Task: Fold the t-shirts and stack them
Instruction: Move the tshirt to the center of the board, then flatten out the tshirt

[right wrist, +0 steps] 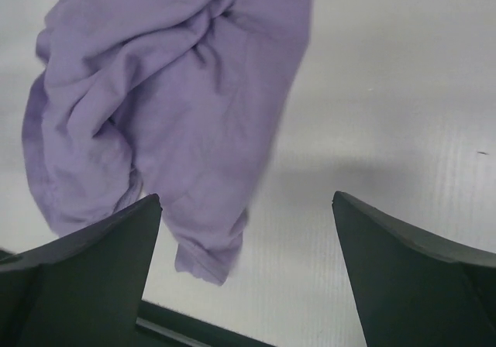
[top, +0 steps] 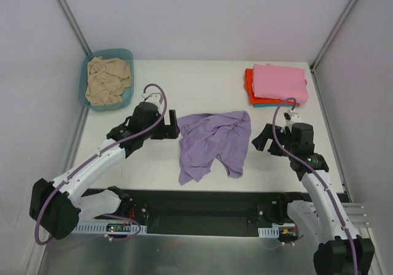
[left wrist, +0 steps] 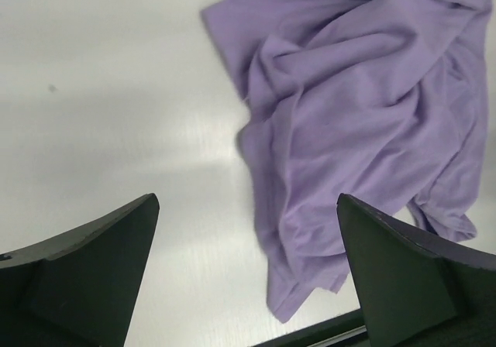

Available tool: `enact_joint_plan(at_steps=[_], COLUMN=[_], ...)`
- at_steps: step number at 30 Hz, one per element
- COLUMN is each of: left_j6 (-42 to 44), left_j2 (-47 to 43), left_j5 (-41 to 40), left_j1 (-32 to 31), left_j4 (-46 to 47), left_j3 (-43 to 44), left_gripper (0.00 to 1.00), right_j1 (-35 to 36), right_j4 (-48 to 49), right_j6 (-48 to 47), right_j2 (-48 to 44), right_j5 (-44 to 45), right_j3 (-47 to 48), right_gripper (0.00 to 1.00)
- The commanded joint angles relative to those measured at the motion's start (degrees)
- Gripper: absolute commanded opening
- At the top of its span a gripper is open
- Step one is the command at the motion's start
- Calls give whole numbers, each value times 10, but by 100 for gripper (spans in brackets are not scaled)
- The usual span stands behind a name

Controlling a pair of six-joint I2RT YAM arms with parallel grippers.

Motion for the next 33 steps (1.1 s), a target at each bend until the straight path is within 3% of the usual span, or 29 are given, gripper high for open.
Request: enact_joint_plan(at_steps=[1,3,7,10,13,16,20,29,31,33], left_j6=[-93,-148,-200,-203,-215,-215,-220,-208,-212,-211], left_j2=[-83,-102,-122,-107,-100,-106,-127,-136,-136,-137], left_j5=[-102,-141,-43,-28,-36,-61,-66,-70,-69,-68], left_j1=[26,48,181,201,208,215,230,234,234,234], left_j4=[-26,-40,-35,-36,-35,-36,-35,-35,-35,-35], left_j3=[-78,-101,-156,-166,-173,-181,-199,-205,-205,-204], left_gripper=[99,99,99,99,99,99,99,99,99,99], right_j1=[135,201,395,495,545,567,568,572,573,573], right_j4=[7,1,25,24,3,-13,-50,-101,-87,-84], right_j6=[-42,-43,-39,-11,14,34,78,139,137,136], right_j2=[-3,32,126,236,361,488,590,714,734,748], right_j5=[15,66,134,211,255,283,306,349,336,331], right_j3=[43,71,120,192,270,373,496,579,585,596], right_gripper=[97,97,97,98,99,97,96,84,78,62])
